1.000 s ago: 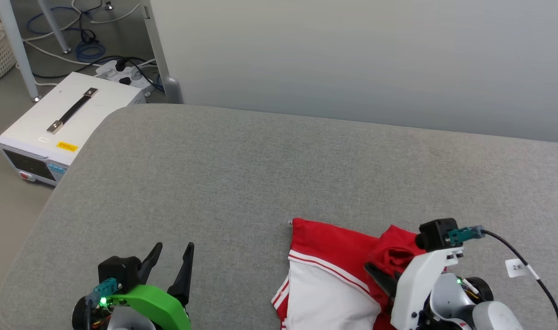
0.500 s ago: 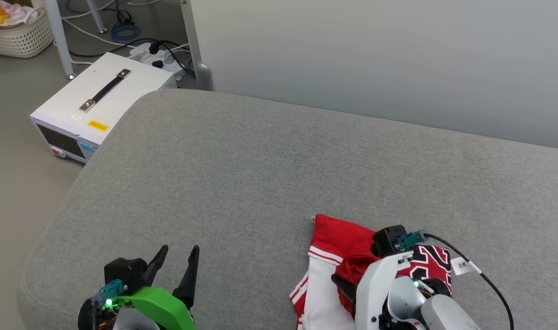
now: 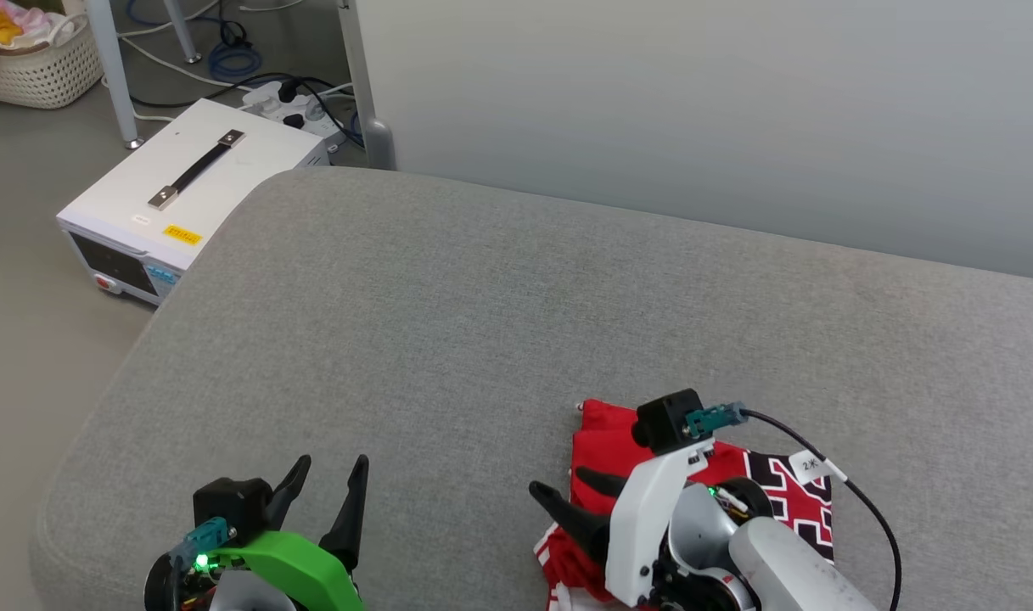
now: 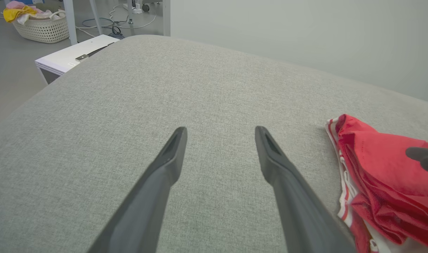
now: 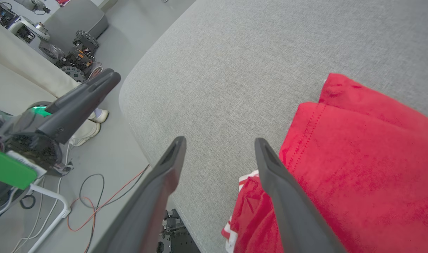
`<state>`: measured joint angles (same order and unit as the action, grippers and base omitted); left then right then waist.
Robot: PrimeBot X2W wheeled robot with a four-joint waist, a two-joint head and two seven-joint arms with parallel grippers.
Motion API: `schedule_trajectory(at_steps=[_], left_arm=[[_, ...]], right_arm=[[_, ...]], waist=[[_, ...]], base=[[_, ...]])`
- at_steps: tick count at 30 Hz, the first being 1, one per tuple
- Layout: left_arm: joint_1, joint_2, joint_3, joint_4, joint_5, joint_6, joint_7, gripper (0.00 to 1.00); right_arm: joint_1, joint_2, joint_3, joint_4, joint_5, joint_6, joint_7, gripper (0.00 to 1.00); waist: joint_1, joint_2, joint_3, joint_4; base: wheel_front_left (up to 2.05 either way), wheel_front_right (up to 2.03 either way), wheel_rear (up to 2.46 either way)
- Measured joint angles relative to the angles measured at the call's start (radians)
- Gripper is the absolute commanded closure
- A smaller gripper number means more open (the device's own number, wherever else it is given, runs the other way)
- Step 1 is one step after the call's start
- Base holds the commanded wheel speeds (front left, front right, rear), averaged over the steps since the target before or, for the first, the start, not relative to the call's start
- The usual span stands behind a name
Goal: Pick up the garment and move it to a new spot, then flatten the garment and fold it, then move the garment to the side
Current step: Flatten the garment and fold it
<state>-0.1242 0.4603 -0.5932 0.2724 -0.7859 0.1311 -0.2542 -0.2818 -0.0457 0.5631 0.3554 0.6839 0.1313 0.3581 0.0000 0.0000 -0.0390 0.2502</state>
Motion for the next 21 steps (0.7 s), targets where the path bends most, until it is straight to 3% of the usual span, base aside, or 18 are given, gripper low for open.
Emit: schedule_trajectory(at_steps=[7, 14, 21], left_arm=[[0.000, -0.001, 0.014, -0.027, 0.002, 0.001, 0.000, 0.00], [0.001, -0.019, 0.056, -0.064, 0.015, -0.001, -0.002, 0.00], [0.005, -0.058, 0.132, -0.118, 0.076, -0.022, -0.002, 0.00]], right_arm=[[-0.052, -0.023, -0.069, -0.027, -0.160, 0.000, -0.044, 0.00], [-0.070, -0.210, -0.119, -0.103, -0.291, 0.000, -0.146, 0.00], [-0.043, -0.316, -0.238, -0.172, -0.375, 0.000, -0.281, 0.00]], waist=[[0.0000, 0.0000, -0.011, -0.045], [0.0000, 0.0000, -0.014, -0.099], [0.0000, 0.0000, -0.009, -0.146]], base=[[0.00, 0.00, 0.00], [0.00, 0.00, 0.00], [0.00, 0.00, 0.00]])
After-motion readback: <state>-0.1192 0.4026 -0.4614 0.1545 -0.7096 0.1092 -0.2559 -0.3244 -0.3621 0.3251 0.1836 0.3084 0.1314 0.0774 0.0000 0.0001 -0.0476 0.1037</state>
